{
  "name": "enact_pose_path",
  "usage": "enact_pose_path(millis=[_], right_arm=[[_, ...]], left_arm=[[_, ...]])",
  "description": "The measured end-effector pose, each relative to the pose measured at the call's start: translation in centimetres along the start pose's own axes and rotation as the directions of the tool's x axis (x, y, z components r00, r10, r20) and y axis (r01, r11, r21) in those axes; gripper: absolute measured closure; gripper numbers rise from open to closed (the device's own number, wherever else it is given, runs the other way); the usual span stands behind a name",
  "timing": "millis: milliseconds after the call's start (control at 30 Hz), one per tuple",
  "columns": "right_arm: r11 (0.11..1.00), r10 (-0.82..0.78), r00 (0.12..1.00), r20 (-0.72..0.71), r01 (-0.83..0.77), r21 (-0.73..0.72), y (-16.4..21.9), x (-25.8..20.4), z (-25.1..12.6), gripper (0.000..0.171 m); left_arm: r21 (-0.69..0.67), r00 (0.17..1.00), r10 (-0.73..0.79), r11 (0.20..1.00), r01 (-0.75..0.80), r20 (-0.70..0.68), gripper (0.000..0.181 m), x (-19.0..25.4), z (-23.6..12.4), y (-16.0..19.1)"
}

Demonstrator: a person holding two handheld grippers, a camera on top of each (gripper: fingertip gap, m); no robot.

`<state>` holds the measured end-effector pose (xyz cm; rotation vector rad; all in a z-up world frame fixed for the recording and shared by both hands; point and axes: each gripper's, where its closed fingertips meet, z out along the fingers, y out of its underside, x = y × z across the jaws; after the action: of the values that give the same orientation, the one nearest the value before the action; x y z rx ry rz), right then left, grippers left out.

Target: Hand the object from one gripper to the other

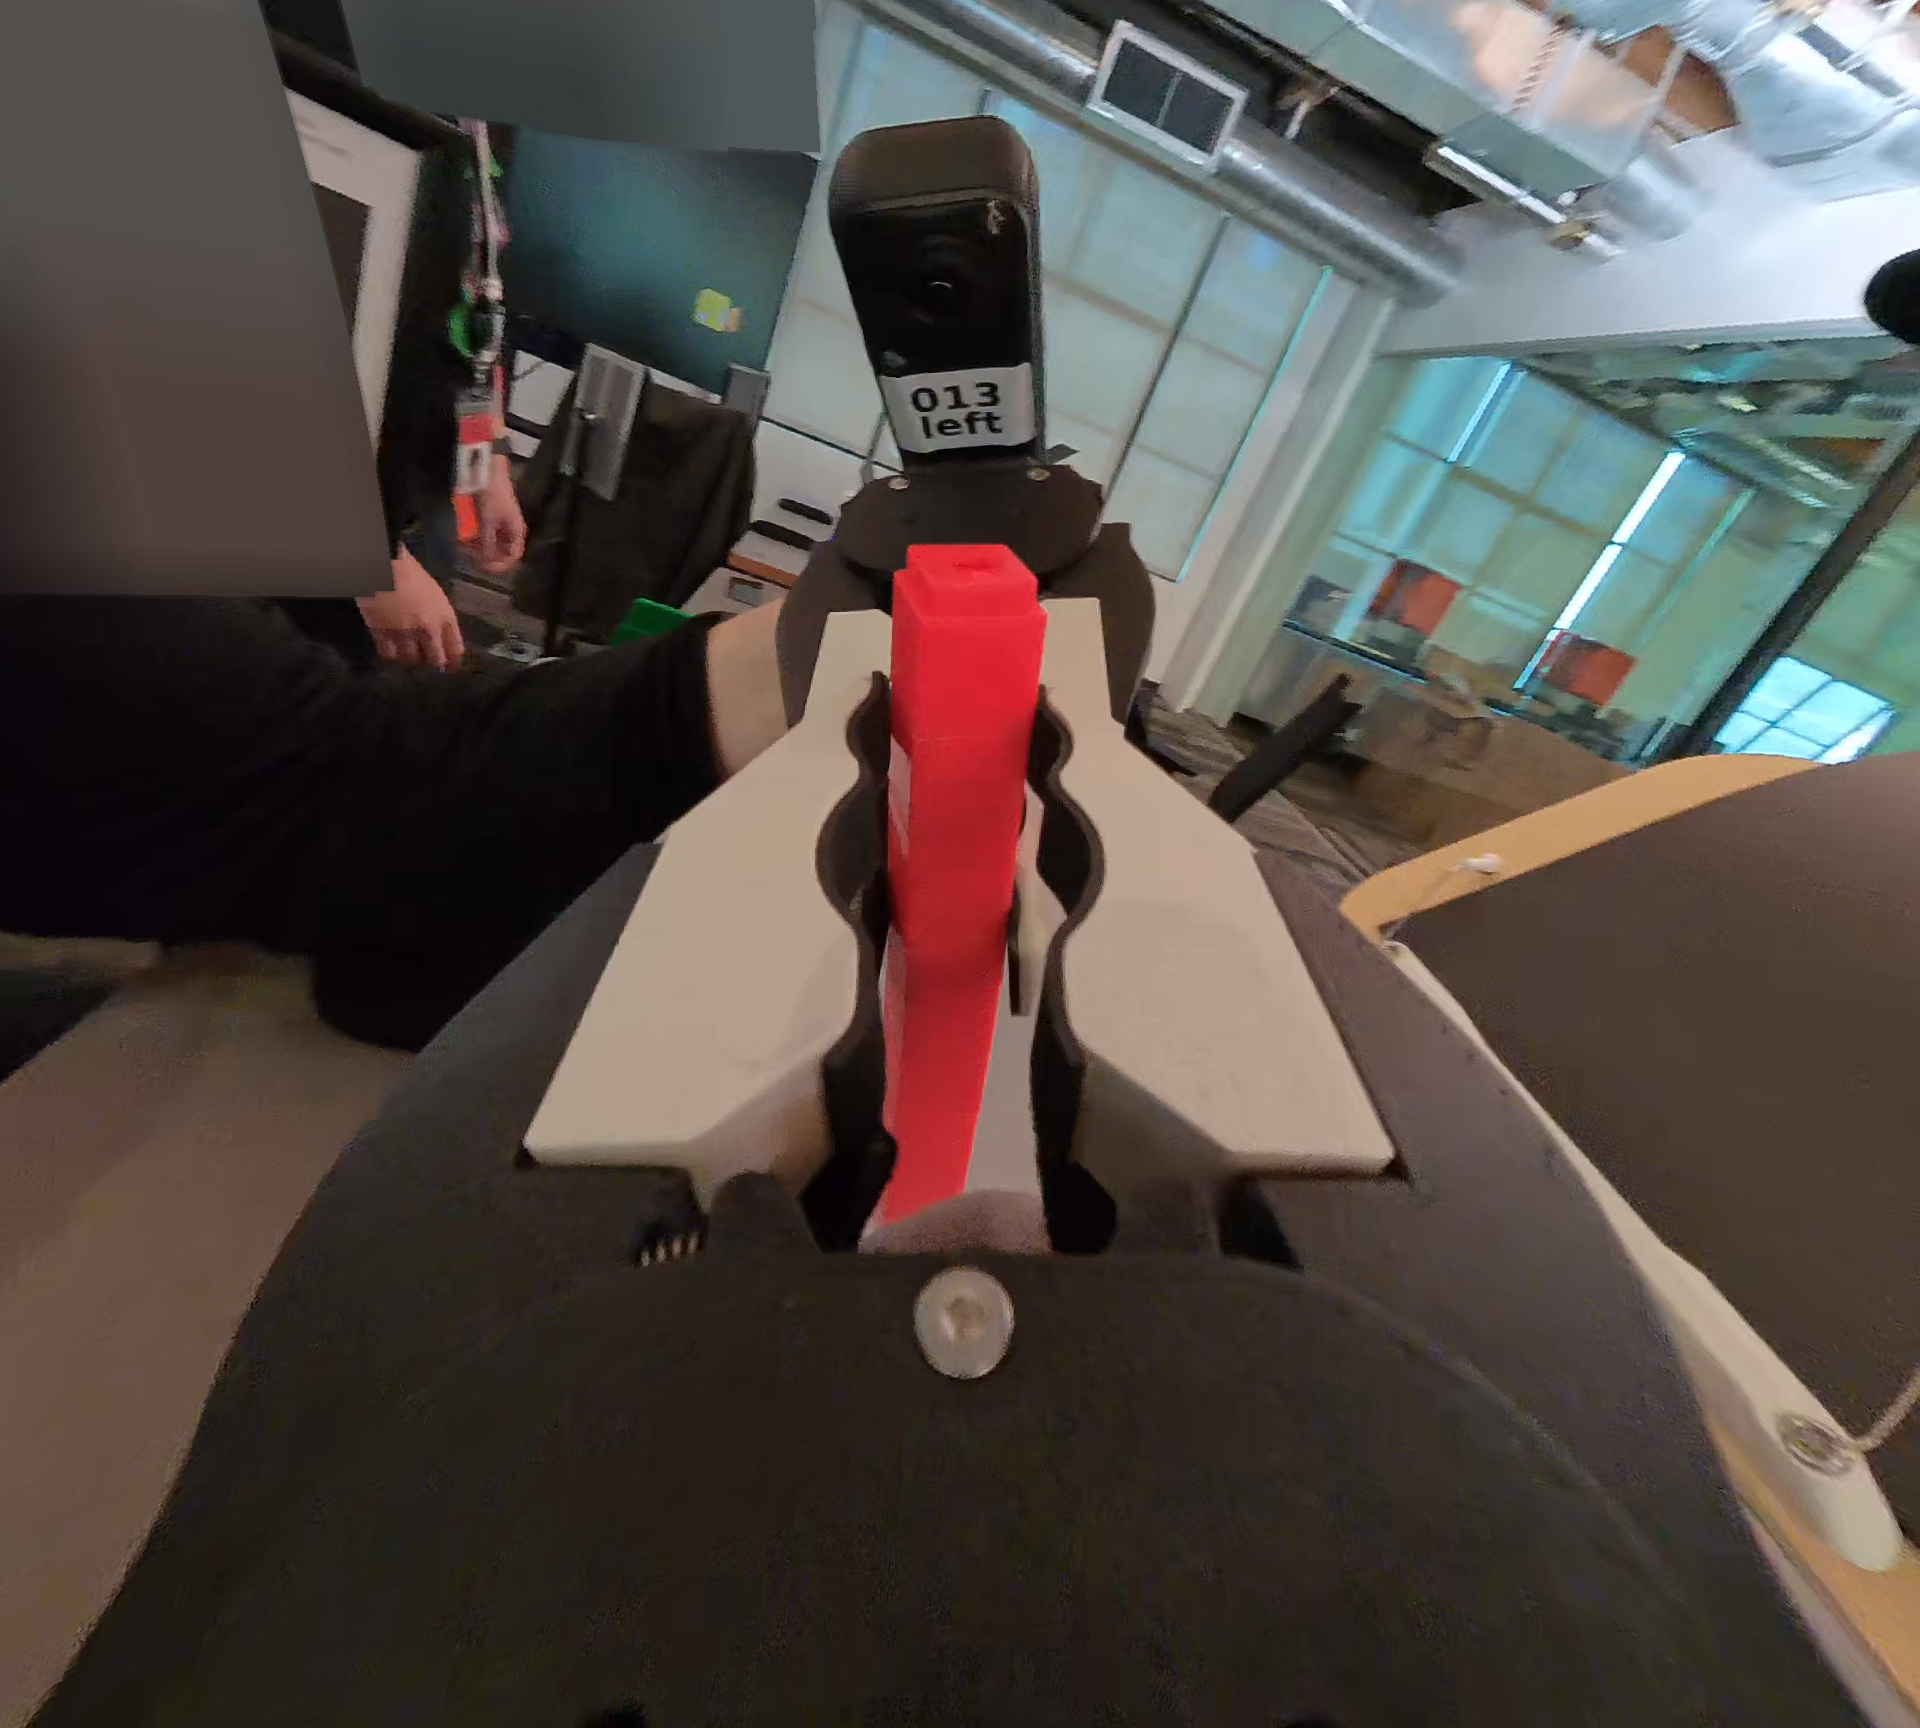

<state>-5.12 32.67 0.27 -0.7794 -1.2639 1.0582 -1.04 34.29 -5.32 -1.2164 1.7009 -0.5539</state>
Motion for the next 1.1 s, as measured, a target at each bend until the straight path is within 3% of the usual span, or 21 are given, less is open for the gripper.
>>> enact_pose_path(millis=[167, 333, 500, 600, 800, 867, 933, 1100], right_arm=[[1.000, -0.013, 1.000, -0.007, 0.013, -0.012, -0.1, 0.1, 0.0, 0.150], [0.999, -0.032, 0.994, -0.108, 0.032, -0.004, -0.7, 1.7, -0.4, 0.150], [0.999, -0.034, 0.959, -0.280, 0.041, 0.017, -1.4, 4.7, -1.9, 0.150], [0.998, -0.021, 0.922, -0.386, 0.041, 0.044, -1.7, 6.4, -2.9, 0.151], [0.996, -0.019, 0.899, -0.438, 0.057, 0.074, -2.2, 7.0, -3.6, 0.151], [0.995, -0.030, 0.892, -0.451, 0.070, 0.073, -2.4, 7.0, -3.6, 0.151], [0.994, -0.041, 0.884, -0.466, 0.081, 0.067, -2.5, 7.2, -3.8, 0.151], [0.994, -0.047, 0.889, -0.455, 0.086, 0.067, -2.6, 7.0, -3.7, 0.151]], left_arm=[[0.027, 1.000, 0.003, 1.000, -0.002, -0.012, 0.157, 0.2, 0.3, -0.4], [0.061, 0.997, -0.009, 0.998, 0.004, 0.083, 0.158, -1.5, 0.1, -0.7], [0.057, 0.961, 0.002, 0.998, -0.018, 0.276, 0.118, -4.5, -0.8, -1.0], [0.037, 0.924, 0.024, 0.998, -0.042, 0.382, 0.110, -6.2, -0.6, -1.3], [0.038, 0.880, 0.018, 0.998, -0.041, 0.475, 0.111, -7.9, 2.1, -1.2], [0.065, 0.858, 0.001, 0.997, -0.040, 0.513, 0.121, -8.5, 2.6, -1.2], [0.075, 0.867, 0.002, 0.996, -0.046, 0.498, 0.151, -8.3, 3.1, -1.1], [0.063, 0.849, 0.016, 0.996, -0.058, 0.528, 0.152, -8.6, 2.8, -1.1]])
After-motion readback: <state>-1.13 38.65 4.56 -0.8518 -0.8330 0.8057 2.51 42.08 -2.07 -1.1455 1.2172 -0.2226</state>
